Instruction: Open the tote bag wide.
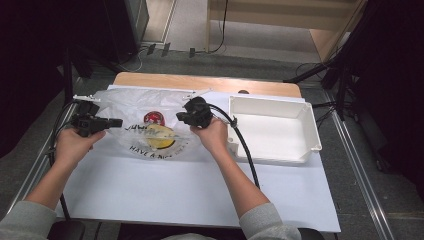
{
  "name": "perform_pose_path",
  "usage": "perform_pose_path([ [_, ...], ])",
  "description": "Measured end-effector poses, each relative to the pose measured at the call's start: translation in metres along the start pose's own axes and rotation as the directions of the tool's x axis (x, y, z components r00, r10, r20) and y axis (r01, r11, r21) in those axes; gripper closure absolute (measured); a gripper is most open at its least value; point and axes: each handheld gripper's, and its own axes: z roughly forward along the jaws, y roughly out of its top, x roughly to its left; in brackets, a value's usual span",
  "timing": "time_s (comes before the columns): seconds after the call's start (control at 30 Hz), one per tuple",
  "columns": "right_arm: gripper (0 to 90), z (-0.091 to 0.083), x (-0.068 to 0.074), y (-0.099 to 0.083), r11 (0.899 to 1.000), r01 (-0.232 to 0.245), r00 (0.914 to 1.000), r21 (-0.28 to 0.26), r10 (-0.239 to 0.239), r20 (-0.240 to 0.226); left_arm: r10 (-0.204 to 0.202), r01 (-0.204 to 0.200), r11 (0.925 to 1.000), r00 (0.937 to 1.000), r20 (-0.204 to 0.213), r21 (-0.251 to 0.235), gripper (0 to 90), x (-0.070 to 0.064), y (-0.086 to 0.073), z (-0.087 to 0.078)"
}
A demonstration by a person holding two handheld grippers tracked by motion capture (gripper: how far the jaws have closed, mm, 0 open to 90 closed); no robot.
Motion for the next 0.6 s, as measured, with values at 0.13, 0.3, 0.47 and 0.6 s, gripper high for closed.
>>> perform_pose_path([
  [0.13,90.0,0.004,0.001,-0.003,1.0,0.01,0.9999,0.006,-0.01,-0.009,-0.002,0.002,1.0,1.0,-0.003,-0.005,86.5,0.001,-0.001,0.001],
  [0.3,90.0,0.007,0.003,-0.006,0.999,0.04,0.9991,-0.016,-0.04,-0.011,-0.002,0.002,1.0,1.0,-0.002,0.0,86.5,0.003,-0.001,0.001],
  [0.47,90.0,0.011,0.002,-0.013,0.999,0.032,0.9993,-0.042,-0.033,-0.016,-0.002,0.002,1.0,1.0,-0.004,-0.002,86.5,0.004,-0.002,0.002],
  [0.6,90.0,0.013,0.0,-0.019,0.998,0.015,0.9997,-0.056,-0.017,-0.019,-0.001,0.001,1.0,1.0,-0.002,-0.008,86.4,0.005,-0.003,0.004],
])
